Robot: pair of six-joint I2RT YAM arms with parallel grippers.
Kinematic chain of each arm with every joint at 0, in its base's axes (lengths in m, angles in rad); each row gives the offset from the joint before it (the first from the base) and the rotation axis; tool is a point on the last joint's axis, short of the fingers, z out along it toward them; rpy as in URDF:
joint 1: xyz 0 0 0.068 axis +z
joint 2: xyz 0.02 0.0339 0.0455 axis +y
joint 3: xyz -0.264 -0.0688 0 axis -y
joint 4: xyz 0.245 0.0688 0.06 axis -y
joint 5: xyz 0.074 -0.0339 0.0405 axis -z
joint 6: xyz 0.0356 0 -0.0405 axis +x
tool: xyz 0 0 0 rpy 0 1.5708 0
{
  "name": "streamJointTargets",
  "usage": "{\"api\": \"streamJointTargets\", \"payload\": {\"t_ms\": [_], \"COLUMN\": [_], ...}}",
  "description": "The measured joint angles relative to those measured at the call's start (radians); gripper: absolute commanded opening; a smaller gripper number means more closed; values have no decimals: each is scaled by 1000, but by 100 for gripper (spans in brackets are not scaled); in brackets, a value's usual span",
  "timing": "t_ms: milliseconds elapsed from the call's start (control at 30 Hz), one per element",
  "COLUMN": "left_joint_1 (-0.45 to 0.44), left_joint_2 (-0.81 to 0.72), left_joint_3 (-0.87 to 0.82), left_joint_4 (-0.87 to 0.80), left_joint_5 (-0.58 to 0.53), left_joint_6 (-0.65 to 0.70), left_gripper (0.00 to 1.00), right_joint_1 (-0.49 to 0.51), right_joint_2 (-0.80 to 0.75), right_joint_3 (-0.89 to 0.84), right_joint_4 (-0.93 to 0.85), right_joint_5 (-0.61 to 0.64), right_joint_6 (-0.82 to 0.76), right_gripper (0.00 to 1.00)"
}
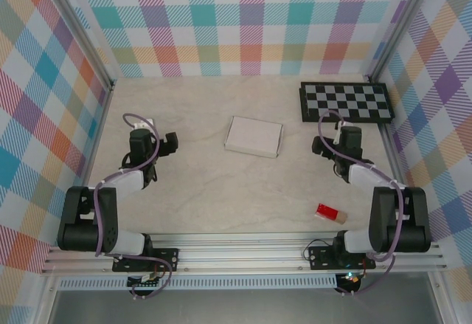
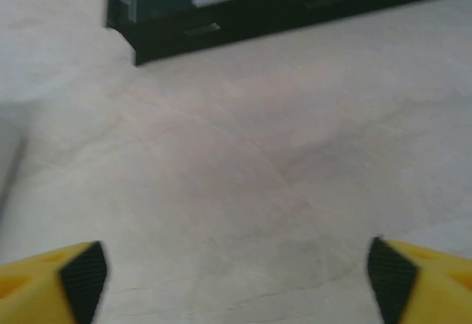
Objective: Fold the paper box
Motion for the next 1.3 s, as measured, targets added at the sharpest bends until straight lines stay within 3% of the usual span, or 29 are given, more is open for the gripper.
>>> {"api": "streamJointTargets", "payload": {"t_ms": [233,367,467,733,1300], "left_joint_1": [3,3,3,-17,-36], "left_joint_2": [0,56,160,176,176], "left_joint_3": [-6,-130,-169,-156,-150], "left_joint_4": [29,237,282,329,328], "left_joint_5": [10,13,26,19,-5], "left_joint_6": [11,15,23,50,75], "left_gripper": [100,100,100,100,100], "right_joint_1": [-13,-13,-13,-13,-11], "right_joint_2": [65,76,100,133,133], "right_joint_3": [-48,-106,-196,-176,-172], "right_joint_4": [204,391,524,550,560], "right_joint_5": [16,-50,-76,-146,-154], "right_joint_6": [-40,-84,-100,-135,-157], "right_gripper": [100,100,100,100,100]}}
